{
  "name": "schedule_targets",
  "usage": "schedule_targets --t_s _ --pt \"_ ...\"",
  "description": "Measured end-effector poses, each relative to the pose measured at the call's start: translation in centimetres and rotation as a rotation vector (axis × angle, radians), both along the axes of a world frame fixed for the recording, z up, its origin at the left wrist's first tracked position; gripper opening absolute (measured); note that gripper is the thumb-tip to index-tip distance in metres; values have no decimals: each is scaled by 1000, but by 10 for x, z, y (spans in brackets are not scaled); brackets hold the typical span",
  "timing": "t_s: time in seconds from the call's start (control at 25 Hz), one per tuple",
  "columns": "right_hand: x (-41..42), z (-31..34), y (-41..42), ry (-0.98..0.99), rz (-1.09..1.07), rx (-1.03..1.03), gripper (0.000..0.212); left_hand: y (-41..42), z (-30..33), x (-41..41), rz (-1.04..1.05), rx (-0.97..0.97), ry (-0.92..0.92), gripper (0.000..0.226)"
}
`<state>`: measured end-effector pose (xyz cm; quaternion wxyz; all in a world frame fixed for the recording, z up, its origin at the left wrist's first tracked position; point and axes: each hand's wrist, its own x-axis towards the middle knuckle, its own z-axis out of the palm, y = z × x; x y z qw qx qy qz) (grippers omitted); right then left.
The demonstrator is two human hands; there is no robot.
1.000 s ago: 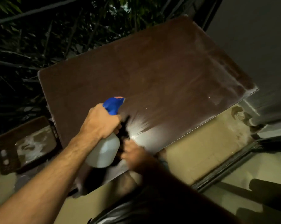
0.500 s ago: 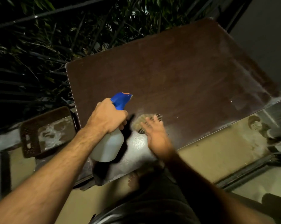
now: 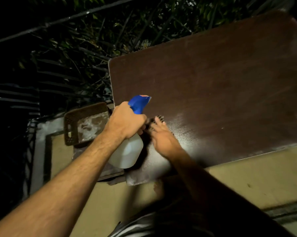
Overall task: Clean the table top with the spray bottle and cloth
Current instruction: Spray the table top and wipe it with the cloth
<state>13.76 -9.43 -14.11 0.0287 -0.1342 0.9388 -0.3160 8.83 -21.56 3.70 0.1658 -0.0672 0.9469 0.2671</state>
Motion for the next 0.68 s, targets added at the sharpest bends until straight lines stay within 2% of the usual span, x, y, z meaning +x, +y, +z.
schedule_targets --t_s 0.12,0.2,0.32,0.4,0.48,0.6,0.68 --pt "-28 -12 7 35 -44 94 58 -32 -7 11 36 -21 -125 22" --pt "-18 -14 -9 30 24 86 56 -41 -9 17 78 -40 -154 20" --pt "22 -27 -41 120 407 88 24 -44 -11 16 176 -7 -132 24" --pt "51 -37 -55 132 668 70 23 -42 -9 13 224 58 -130 29" --pt "57 -43 -54 201 795 90 31 -39 -5 8 267 97 -116 23" --pt "32 -42 -40 182 856 138 36 -36 1 2 341 85 -81 20" --pt "-1 -36 -31 125 786 197 36 -36 2 3 383 72 -68 18"
